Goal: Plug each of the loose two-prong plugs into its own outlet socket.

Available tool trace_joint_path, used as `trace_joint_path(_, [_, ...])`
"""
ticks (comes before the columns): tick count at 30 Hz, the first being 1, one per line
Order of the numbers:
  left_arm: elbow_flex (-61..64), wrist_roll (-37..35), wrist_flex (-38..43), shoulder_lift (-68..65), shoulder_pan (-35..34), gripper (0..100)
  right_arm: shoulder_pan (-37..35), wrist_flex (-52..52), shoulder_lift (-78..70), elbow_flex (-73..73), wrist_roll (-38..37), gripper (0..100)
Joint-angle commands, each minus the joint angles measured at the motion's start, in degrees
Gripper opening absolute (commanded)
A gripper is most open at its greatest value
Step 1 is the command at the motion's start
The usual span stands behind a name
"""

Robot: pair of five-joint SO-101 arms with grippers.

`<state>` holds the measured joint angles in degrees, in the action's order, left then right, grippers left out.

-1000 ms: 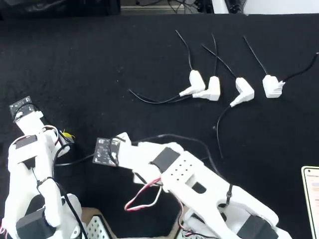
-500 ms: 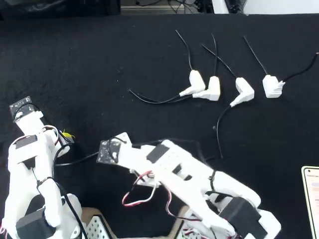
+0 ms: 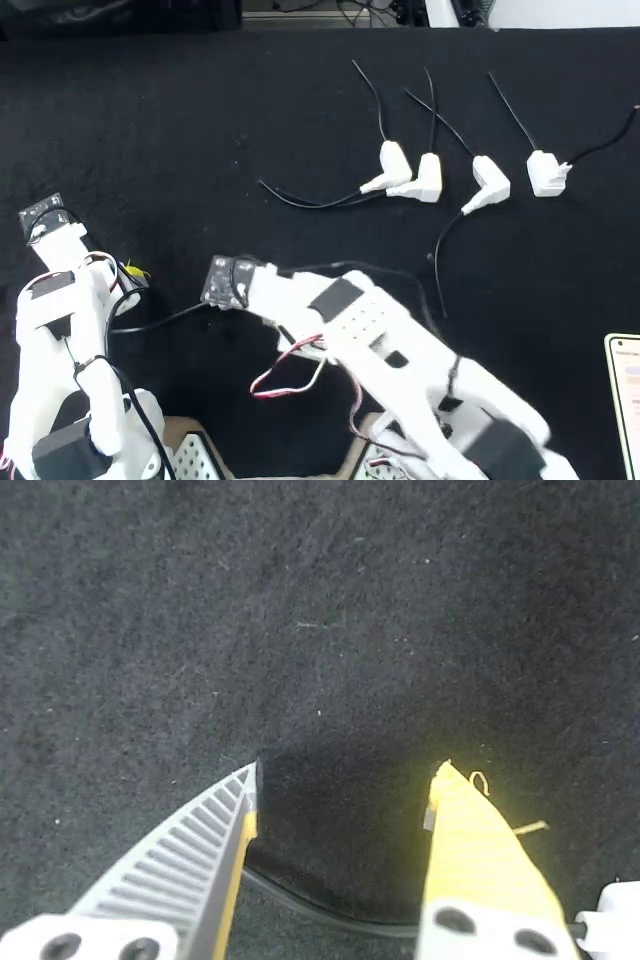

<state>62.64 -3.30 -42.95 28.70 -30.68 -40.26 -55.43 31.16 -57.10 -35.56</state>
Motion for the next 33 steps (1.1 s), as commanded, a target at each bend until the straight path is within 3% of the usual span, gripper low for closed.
trace_joint_path(1, [-2.8, -0.4, -2.0, 2.5, 2.7, 27, -2.8, -0.5, 10.9, 2.3, 4.5, 1.1])
trace_joint_path(10, [9.6, 3.0, -2.5, 28.6, 10.1, 27, -4.9, 25.0, 14.9, -11.4, 16.6, 1.1])
trace_joint_path(16, [14.3, 3.3, -5.5, 43.8, 12.2, 27, -4.9, 30.4, 14.7, -14.0, 18.7, 1.1])
trace_joint_path(22, [16.6, 2.9, -8.6, 54.3, 16.9, 27, -4.9, 42.8, 14.6, -19.8, 22.2, 1.1])
trace_joint_path(28, [21.1, -1.5, -9.0, 66.4, 19.3, 27, -5.4, 45.1, 14.6, -20.6, 25.7, 1.1])
trace_joint_path(33, [24.0, -2.3, -12.0, 76.7, 19.6, 27, -11.1, 45.2, 11.6, -20.4, 25.7, 1.1])
